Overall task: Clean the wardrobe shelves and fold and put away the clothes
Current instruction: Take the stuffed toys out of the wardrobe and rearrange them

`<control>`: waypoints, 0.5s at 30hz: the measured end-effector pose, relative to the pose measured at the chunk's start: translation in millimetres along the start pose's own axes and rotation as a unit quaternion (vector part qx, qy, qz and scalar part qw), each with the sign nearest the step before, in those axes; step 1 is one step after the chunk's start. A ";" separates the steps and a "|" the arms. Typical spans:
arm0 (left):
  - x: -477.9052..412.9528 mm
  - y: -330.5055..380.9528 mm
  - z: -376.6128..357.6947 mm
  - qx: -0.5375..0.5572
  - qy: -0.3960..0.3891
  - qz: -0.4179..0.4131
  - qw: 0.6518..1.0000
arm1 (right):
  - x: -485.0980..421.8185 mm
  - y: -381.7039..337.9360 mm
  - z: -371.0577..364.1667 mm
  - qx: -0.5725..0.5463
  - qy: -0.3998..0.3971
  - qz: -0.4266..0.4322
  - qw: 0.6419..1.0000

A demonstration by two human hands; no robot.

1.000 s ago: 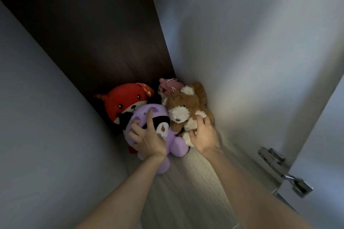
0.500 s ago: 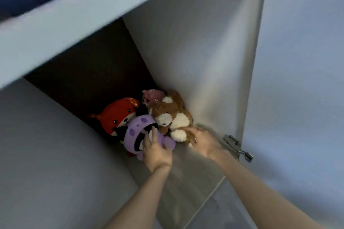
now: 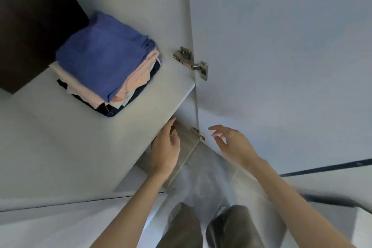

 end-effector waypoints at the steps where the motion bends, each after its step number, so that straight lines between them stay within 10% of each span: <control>1: 15.8 17.2 16.8 0.015 -0.023 0.002 1.000 | 16.2 -20.9 25.7 -0.009 0.011 -0.012 1.000; 15: 142.5 239.5 198.9 0.072 -0.039 -0.189 0.979 | 200.4 -195.9 274.4 0.045 0.238 0.003 0.970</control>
Point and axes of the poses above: each hand's wrist, its own x-axis away from the middle knuckle, its own z-axis out of the back of the hand, y = z × x, the point moved 4 cm from there along -x, towards the middle knuckle, and after that the axes turned 15 degrees about z, right-handed, at the moved point
